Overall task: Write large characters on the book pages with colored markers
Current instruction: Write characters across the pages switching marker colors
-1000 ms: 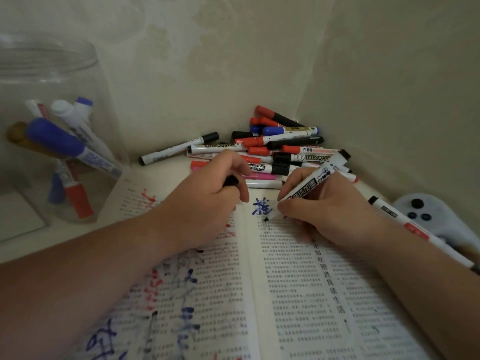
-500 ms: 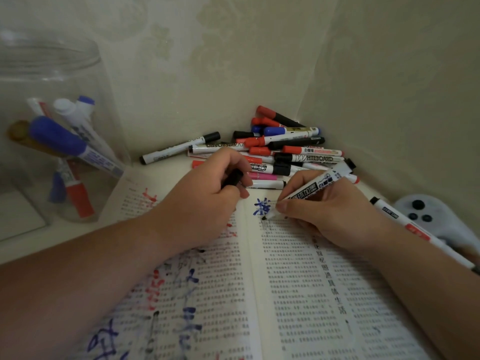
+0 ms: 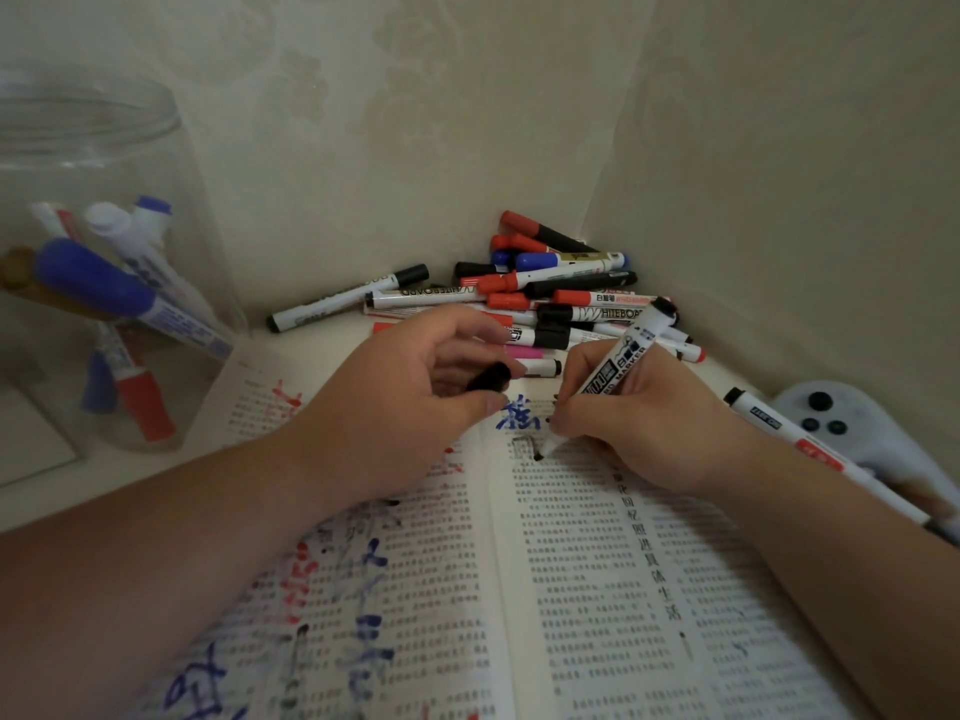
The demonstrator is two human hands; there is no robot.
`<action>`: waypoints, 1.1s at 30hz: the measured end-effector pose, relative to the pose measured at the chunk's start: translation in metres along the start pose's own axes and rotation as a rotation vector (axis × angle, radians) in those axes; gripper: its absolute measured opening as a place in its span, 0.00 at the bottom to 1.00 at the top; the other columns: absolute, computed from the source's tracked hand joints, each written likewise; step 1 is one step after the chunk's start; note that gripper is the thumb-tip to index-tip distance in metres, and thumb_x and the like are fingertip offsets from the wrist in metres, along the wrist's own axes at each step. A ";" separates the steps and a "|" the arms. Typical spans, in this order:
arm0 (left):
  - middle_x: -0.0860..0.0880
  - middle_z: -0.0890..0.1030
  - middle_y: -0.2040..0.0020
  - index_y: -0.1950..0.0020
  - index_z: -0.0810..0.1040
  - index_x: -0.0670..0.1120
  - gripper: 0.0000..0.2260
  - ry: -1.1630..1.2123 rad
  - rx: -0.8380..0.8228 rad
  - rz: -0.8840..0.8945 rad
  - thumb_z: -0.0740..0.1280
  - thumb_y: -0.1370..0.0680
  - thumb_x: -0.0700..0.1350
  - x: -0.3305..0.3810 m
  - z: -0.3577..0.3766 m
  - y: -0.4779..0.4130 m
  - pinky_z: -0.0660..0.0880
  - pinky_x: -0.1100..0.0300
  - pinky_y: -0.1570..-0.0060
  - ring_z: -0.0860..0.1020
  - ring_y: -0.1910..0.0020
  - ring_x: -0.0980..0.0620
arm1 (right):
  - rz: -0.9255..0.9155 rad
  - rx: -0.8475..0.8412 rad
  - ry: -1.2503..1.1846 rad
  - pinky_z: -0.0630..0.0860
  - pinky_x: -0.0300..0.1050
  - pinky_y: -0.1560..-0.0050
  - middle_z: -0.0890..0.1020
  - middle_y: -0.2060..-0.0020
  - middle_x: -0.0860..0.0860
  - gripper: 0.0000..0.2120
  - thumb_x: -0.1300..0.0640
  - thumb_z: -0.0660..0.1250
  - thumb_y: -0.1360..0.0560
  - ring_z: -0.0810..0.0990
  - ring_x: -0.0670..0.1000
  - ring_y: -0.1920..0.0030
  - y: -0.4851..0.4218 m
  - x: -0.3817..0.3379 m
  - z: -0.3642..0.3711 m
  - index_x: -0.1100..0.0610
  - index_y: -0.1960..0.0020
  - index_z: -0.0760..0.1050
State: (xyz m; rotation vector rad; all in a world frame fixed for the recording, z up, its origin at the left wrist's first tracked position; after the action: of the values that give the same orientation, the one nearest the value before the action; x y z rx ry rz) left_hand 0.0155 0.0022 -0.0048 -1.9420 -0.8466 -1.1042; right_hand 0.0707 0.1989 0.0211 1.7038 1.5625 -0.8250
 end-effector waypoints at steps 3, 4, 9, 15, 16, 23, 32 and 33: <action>0.63 0.85 0.53 0.50 0.80 0.57 0.13 -0.081 0.014 -0.002 0.77 0.27 0.41 0.002 0.001 0.000 0.80 0.56 0.46 0.84 0.55 0.60 | -0.028 -0.020 -0.006 0.66 0.37 0.77 0.73 0.76 0.54 0.08 0.65 0.73 0.27 0.69 0.47 0.78 0.002 0.000 0.000 0.65 0.62 0.76; 0.64 0.85 0.54 0.51 0.81 0.58 0.11 -0.109 0.022 0.004 0.77 0.27 0.43 0.002 0.000 0.000 0.81 0.53 0.49 0.83 0.58 0.57 | -0.030 -0.020 -0.030 0.66 0.37 0.77 0.73 0.77 0.53 0.07 0.65 0.73 0.27 0.69 0.48 0.79 0.003 0.001 0.000 0.65 0.61 0.77; 0.60 0.85 0.55 0.54 0.83 0.60 0.06 -0.171 0.047 0.009 0.76 0.28 0.50 0.002 -0.001 -0.001 0.78 0.52 0.56 0.80 0.61 0.50 | -0.041 -0.007 -0.064 0.67 0.38 0.78 0.74 0.77 0.51 0.08 0.62 0.73 0.25 0.70 0.48 0.80 0.003 0.001 0.002 0.66 0.57 0.78; 0.60 0.85 0.56 0.53 0.84 0.57 0.07 -0.155 0.039 -0.009 0.77 0.27 0.48 -0.002 -0.001 -0.002 0.80 0.58 0.52 0.82 0.59 0.59 | -0.038 -0.040 -0.082 0.68 0.39 0.77 0.75 0.76 0.53 0.06 0.63 0.73 0.25 0.70 0.50 0.79 0.004 0.002 0.001 0.63 0.59 0.78; 0.59 0.85 0.56 0.53 0.83 0.57 0.07 -0.137 0.037 -0.008 0.77 0.27 0.47 -0.003 -0.001 -0.002 0.81 0.55 0.50 0.83 0.57 0.58 | -0.042 -0.057 -0.087 0.68 0.40 0.77 0.75 0.76 0.53 0.06 0.63 0.74 0.25 0.70 0.51 0.78 0.005 0.001 0.002 0.63 0.59 0.79; 0.59 0.85 0.53 0.50 0.82 0.55 0.14 -0.079 0.004 0.030 0.74 0.26 0.36 -0.005 0.000 -0.002 0.80 0.58 0.46 0.83 0.52 0.59 | -0.021 0.008 -0.012 0.67 0.39 0.76 0.72 0.77 0.51 0.09 0.64 0.73 0.26 0.69 0.47 0.78 0.003 0.001 0.000 0.64 0.62 0.75; 0.64 0.82 0.55 0.51 0.81 0.58 0.13 -0.183 -0.018 0.020 0.75 0.26 0.40 -0.006 -0.001 -0.003 0.75 0.71 0.58 0.81 0.59 0.60 | -0.134 -0.101 -0.122 0.69 0.33 0.72 0.78 0.75 0.44 0.07 0.67 0.73 0.26 0.74 0.41 0.75 0.008 0.003 0.003 0.61 0.61 0.79; 0.65 0.82 0.56 0.51 0.81 0.58 0.12 -0.197 -0.019 0.016 0.75 0.26 0.41 -0.005 -0.001 -0.002 0.74 0.72 0.60 0.81 0.61 0.59 | -0.130 -0.099 -0.119 0.69 0.34 0.72 0.78 0.76 0.44 0.08 0.67 0.74 0.26 0.73 0.42 0.75 0.008 0.003 0.003 0.59 0.62 0.79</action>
State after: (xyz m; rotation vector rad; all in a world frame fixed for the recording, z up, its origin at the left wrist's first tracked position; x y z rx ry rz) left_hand 0.0109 0.0019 -0.0087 -2.0945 -0.9264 -0.9255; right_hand 0.0791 0.1974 0.0174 1.4690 1.6185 -0.8825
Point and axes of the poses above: each hand's wrist, its own y-axis away from the middle knuckle, its own z-axis out of the palm, x = y × z, the point moved 1 cm from there along -y, towards the middle knuckle
